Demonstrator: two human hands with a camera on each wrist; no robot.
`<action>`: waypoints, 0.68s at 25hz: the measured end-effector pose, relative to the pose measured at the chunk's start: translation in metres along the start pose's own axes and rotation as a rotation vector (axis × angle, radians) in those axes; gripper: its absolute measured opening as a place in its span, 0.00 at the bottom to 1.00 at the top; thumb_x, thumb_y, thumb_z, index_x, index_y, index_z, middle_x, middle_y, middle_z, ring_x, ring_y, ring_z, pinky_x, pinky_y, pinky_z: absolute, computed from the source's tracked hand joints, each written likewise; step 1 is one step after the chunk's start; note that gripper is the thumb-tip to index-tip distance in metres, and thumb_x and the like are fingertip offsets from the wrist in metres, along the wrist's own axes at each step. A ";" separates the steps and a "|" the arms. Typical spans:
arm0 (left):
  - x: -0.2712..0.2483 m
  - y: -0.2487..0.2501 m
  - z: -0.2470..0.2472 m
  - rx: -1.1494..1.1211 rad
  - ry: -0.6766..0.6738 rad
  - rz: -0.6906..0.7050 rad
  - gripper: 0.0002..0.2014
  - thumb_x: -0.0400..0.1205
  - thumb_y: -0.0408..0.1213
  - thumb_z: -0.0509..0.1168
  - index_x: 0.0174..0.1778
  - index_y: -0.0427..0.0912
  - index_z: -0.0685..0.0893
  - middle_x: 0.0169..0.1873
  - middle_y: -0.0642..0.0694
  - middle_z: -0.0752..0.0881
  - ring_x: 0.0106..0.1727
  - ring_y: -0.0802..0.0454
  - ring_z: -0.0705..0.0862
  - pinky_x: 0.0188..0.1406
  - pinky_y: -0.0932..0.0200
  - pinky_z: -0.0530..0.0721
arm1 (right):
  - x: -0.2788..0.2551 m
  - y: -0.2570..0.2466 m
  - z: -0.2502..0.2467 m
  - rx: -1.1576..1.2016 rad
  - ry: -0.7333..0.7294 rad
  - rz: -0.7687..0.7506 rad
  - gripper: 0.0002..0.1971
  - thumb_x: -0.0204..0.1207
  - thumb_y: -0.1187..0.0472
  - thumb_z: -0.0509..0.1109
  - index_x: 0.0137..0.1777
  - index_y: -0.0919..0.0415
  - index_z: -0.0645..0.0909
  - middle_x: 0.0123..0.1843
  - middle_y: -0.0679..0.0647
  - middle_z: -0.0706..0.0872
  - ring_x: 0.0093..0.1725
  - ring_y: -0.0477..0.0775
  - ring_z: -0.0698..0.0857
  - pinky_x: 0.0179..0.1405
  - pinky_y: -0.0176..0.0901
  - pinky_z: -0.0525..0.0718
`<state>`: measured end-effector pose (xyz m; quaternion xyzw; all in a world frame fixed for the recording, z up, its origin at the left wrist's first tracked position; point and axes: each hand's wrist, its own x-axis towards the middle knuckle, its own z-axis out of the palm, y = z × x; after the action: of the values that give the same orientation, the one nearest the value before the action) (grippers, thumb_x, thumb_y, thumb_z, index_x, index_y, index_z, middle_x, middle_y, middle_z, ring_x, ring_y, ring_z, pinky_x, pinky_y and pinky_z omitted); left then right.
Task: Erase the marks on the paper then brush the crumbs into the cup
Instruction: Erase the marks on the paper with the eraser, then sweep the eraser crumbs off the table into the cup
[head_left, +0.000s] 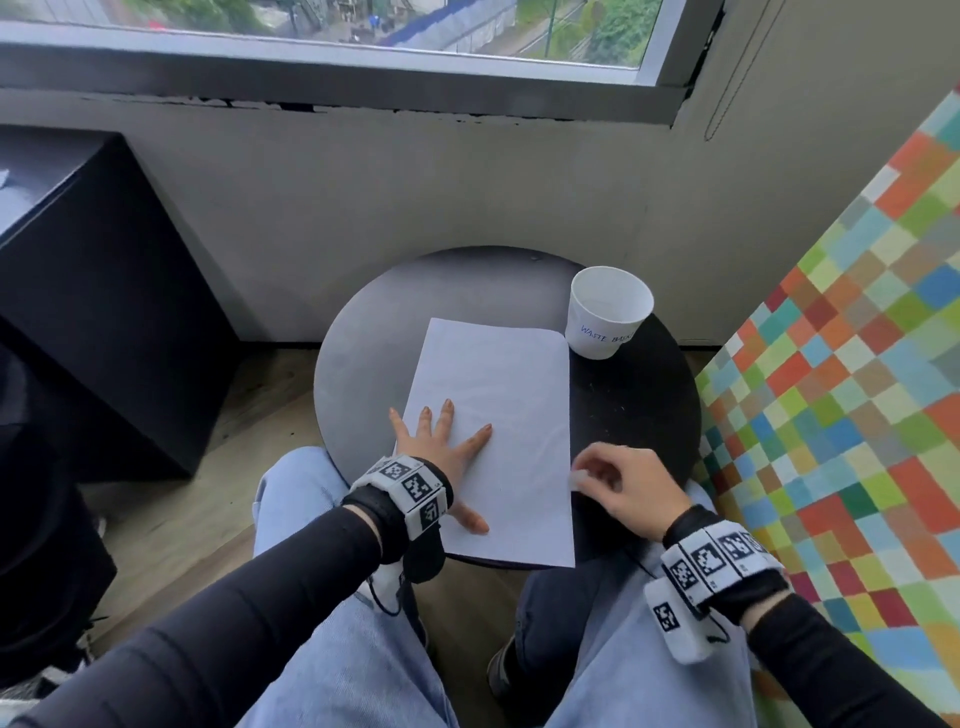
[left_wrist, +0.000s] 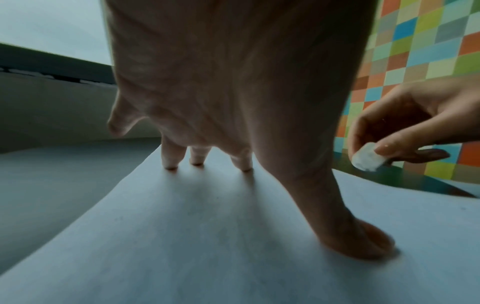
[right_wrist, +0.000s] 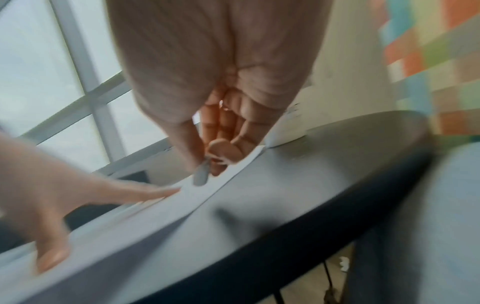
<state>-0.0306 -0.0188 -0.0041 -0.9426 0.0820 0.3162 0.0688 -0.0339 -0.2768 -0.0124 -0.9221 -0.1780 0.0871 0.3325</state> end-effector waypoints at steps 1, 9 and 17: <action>0.000 0.000 0.001 -0.017 0.017 -0.003 0.61 0.67 0.76 0.67 0.84 0.64 0.32 0.85 0.38 0.31 0.86 0.33 0.38 0.74 0.17 0.39 | -0.001 0.007 -0.006 0.038 0.111 0.072 0.03 0.74 0.57 0.76 0.44 0.54 0.84 0.35 0.49 0.84 0.33 0.45 0.80 0.36 0.28 0.75; 0.007 -0.026 -0.019 -0.410 0.479 -0.149 0.33 0.82 0.54 0.68 0.83 0.56 0.65 0.79 0.53 0.68 0.75 0.51 0.74 0.70 0.49 0.73 | -0.010 0.023 -0.008 0.062 0.221 0.259 0.04 0.75 0.61 0.73 0.40 0.56 0.82 0.32 0.49 0.81 0.30 0.44 0.76 0.33 0.26 0.74; 0.006 -0.058 -0.003 -0.682 0.437 -0.302 0.26 0.82 0.46 0.70 0.76 0.53 0.73 0.69 0.47 0.73 0.65 0.44 0.81 0.57 0.52 0.79 | -0.020 0.047 -0.012 0.000 0.300 0.338 0.09 0.77 0.65 0.70 0.45 0.47 0.83 0.40 0.52 0.79 0.35 0.47 0.77 0.42 0.32 0.78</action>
<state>-0.0125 0.0366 -0.0010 -0.9576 -0.1533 0.1047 -0.2202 -0.0361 -0.3250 -0.0322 -0.9414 0.0303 0.0033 0.3359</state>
